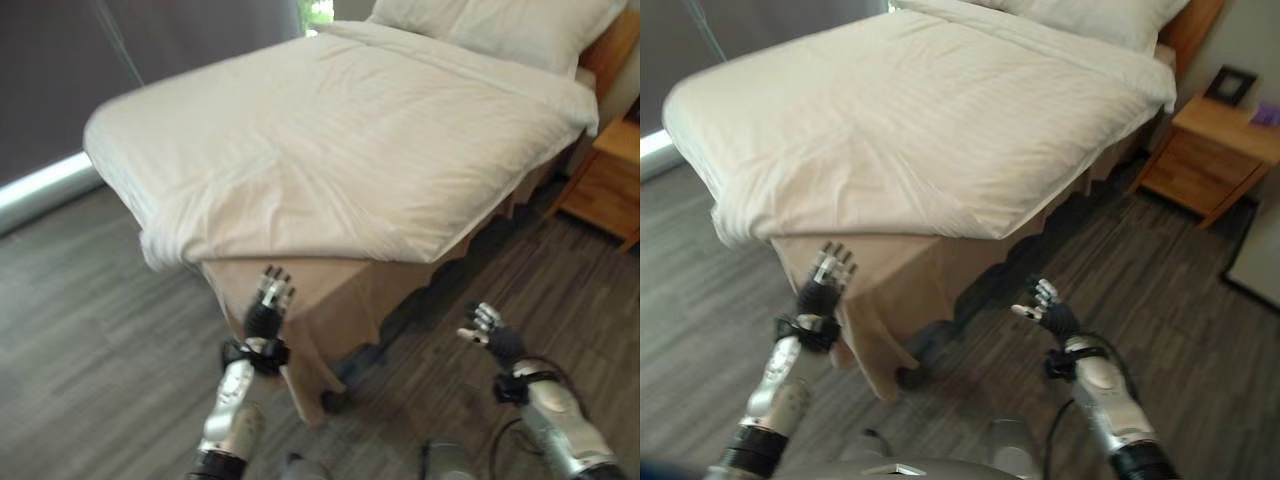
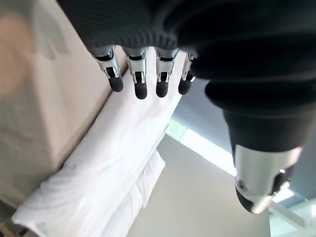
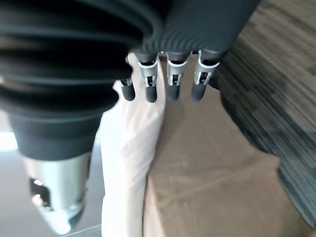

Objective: Making the bed.

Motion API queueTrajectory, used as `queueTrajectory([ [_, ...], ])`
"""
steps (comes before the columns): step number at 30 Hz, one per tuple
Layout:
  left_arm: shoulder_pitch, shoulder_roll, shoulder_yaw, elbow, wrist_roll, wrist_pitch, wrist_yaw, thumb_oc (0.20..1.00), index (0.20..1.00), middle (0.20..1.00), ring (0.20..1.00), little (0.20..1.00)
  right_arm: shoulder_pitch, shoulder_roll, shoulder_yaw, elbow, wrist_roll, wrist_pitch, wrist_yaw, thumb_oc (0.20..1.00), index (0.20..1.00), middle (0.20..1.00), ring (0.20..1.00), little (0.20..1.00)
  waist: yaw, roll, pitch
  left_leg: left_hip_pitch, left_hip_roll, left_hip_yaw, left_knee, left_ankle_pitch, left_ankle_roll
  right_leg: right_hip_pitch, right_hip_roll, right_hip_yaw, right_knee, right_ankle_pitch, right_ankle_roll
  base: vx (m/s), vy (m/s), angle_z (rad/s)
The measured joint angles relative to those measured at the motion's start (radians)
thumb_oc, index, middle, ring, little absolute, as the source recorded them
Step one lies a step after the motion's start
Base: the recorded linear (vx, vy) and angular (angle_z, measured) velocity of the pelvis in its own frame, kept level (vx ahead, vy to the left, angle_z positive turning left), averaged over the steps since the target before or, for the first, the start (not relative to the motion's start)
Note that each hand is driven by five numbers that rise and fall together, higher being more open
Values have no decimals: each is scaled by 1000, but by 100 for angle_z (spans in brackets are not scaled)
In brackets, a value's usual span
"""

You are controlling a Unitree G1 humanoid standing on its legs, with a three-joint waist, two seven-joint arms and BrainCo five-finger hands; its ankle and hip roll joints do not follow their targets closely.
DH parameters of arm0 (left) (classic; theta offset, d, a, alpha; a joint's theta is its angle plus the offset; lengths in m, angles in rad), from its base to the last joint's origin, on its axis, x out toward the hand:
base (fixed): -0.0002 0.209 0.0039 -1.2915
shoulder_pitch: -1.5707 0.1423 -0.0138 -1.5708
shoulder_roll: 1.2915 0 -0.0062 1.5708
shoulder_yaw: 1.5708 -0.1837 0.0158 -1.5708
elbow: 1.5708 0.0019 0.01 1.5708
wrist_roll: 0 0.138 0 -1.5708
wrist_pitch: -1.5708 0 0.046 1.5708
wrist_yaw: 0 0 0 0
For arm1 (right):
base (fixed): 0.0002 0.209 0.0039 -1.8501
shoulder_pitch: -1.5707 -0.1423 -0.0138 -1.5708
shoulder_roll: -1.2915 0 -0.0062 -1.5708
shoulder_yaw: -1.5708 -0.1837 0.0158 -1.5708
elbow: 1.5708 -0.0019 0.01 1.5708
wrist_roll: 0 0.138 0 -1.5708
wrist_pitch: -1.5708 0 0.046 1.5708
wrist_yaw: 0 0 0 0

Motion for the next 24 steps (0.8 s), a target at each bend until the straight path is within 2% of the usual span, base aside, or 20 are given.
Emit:
queueTrajectory([
  [2, -15, 16, 1, 0, 0, -10, -4, 1000, 1000, 1000, 1000, 1000, 14, 23, -46, 3, -13, -6, -2, 1000, 1000, 1000, 1000, 1000, 0, -1, -6, -11, -37, 20, 12, 10, -7, 35, -38, 7, -88, 63, 28, 99, 598, -4],
  [3, -15, 17, 0, 2, 0, -19, -8, 1000, 1000, 1000, 1000, 1000, 25, 44, -72, 3, -22, -6, -4, 1000, 1000, 1000, 1000, 1000, -1, -11, -12, -5, -74, 30, 6, 15, 0, 54, -76, -2, -122, 100, 41, 38, 566, 0],
  [4, -14, 22, -14, 5, 1, -19, -11, 1000, 1000, 1000, 1000, 1000, 40, 69, -85, 0, -24, -8, -13, 1000, 1000, 1000, 1000, 1000, 3, -26, -22, -11, -117, 35, 7, 12, 44, 62, -114, 1, -137, 127, 61, 10, 503, -3],
  [5, -17, 17, -29, 15, 3, -18, -10, 1000, 1000, 1000, 1000, 1000, 47, 80, -82, 8, -25, -7, -26, 1000, 1000, 1000, 1000, 1000, -13, -29, -26, 0, -152, 50, 6, 11, 50, 54, -130, 14, -134, 164, 26, -6, 552, -7],
  [6, -15, 15, -36, 18, 4, -18, -10, 1000, 1000, 1000, 1000, 1000, 47, 92, -77, 7, -20, -8, -31, 1000, 1000, 1000, 1000, 1000, -15, -22, -25, -1, -159, 51, 16, 11, 50, 44, -130, 22, -124, 191, 11, -20, 538, -23],
  [7, -7, 14, -48, 33, 6, -17, -10, 1000, 1000, 1000, 1000, 1000, 48, 134, -68, 7, -5, -10, -37, 1000, 1000, 1000, 1000, 1000, -30, -11, -22, -4, -170, 75, 32, 10, 52, 11, -137, 38, -88, 259, -22, -10, 528, -34],
  [8, -3, 15, -54, 42, 8, -15, -9, 1000, 1000, 1000, 1000, 1000, 50, 157, -68, 6, 18, -13, -40, 1000, 1000, 1000, 1000, 1000, -46, -2, -19, 3, -177, 87, 33, 3, 68, 5, -139, 42, -78, 312, -35, 19, 510, -43],
  [9, 9, 17, -55, 44, 15, -9, -14, 1000, 1000, 1000, 1000, 1000, 60, 169, -36, 5, 30, -12, -30, 1000, 1000, 1000, 1000, 1000, -58, 19, -16, 6, -166, 100, 35, -5, 104, -22, -128, 70, -47, 386, -51, 25, 462, -32],
  [10, 13, 17, -55, 46, 18, -7, -16, 1000, 1000, 1000, 1000, 1000, 74, 168, -21, 5, 29, -7, -17, 1000, 1000, 1000, 1000, 1000, -60, 25, -15, 11, -176, 103, 33, -1, 126, -42, -124, 69, -36, 444, -52, 21, 516, -32],
  [11, 18, 18, -50, 45, 21, -6, -17, 1000, 1000, 1000, 1000, 1000, 81, 164, -7, 6, 29, -6, -10, 1000, 1000, 1000, 1000, 1000, -56, 39, -10, 18, -166, 114, 24, 5, 128, -64, -119, 67, 11, 411, -12, 10, 339, -27],
  [12, 30, 21, -40, 39, 22, -1, -18, 1000, 1000, 1000, 1000, 1000, 92, 164, 1, 8, 29, 0, -1, 1000, 1000, 1000, 1000, 1000, -49, 40, -10, 41, -161, 128, -12, 23, 148, -85, -90, 25, 93, 338, 13, -4, 297, -28],
  [13, 42, 23, -29, 33, 22, -2, -18, 1000, 1000, 1000, 1000, 1000, 89, 164, 0, 8, 29, 0, 0, 1000, 1000, 1000, 1000, 1000, -47, 40, -11, 54, -160, 131, -35, 37, 148, -85, -86, -19, 114, 301, 22, -3, 166, -20],
  [16, 71, 15, 7, 30, 22, -2, -18, 1000, 1000, 1000, 1000, 1000, 56, 144, 1, 6, 26, -4, 3, 1000, 1000, 1000, 1000, 1000, -47, 27, -15, 64, -158, 153, -101, 77, 155, -70, 28, -138, 95, 205, 17, 21, 137, -22],
  [17, 81, 13, 30, 33, 20, -1, -17, 1000, 1000, 1000, 1000, 1000, 42, 131, 4, 1, 17, -4, 14, 1000, 1000, 1000, 1000, 1000, -48, 21, -14, 68, -154, 156, -119, 85, 152, -32, 87, -179, 9, 184, -1, 8, 8, -11],
  [18, 83, 11, 26, 33, 20, -1, -19, 1000, 1000, 1000, 1000, 1000, 41, 113, 3, -13, 7, -5, 18, 1000, 1000, 1000, 1000, 1000, -51, -2, -15, 78, -171, 157, -133, 96, 135, 26, 87, -200, -81, 154, -41, 45, -69, -2],
  [19, 82, 1, 21, 32, 20, -1, -21, 1000, 1000, 1000, 1000, 1000, 33, 99, -4, -15, 4, -7, 17, 1000, 1000, 1000, 1000, 1000, -52, -10, -13, 83, -184, 156, -135, 96, 133, 62, 88, -198, -145, 130, -76, 69, -42, 10],
  [20, 84, -26, 18, 35, 19, -1, -22, 1000, 1000, 1000, 1000, 1000, 21, 80, -4, -1, 3, -7, 17, 1000, 1000, 1000, 1000, 1000, -61, 4, -7, 88, -173, 154, -148, 96, 132, 82, 113, -191, -173, 131, -69, 70, -43, -12],
  [21, 83, -49, 15, 31, 16, -1, -22, 1000, 1000, 1000, 1000, 1000, 16, 70, 1, 0, 2, -5, 17, 1000, 1000, 1000, 1000, 1000, -48, 13, -9, 115, -165, 163, -158, 103, 126, 103, 128, -187, -210, 142, -78, 74, -7, -19],
  [22, 84, -62, 14, 22, 12, -1, -23, 1000, 1000, 1000, 1000, 1000, 7, 71, 1, -2, 2, -6, 17, 1000, 1000, 1000, 1000, 1000, -46, 16, -13, 123, -153, 172, -168, 105, 123, 108, 143, -184, -221, 155, -90, 73, -7, -26],
  [24, 82, -67, 4, 21, 5, -1, -28, 1000, 1000, 1000, 1000, 1000, -5, 69, -1, -4, 2, -7, 17, 1000, 1000, 1000, 1000, 1000, -46, 17, -14, 127, -144, 179, -176, 105, 123, 112, 155, -179, -228, 153, -90, 83, 1, -14],
])
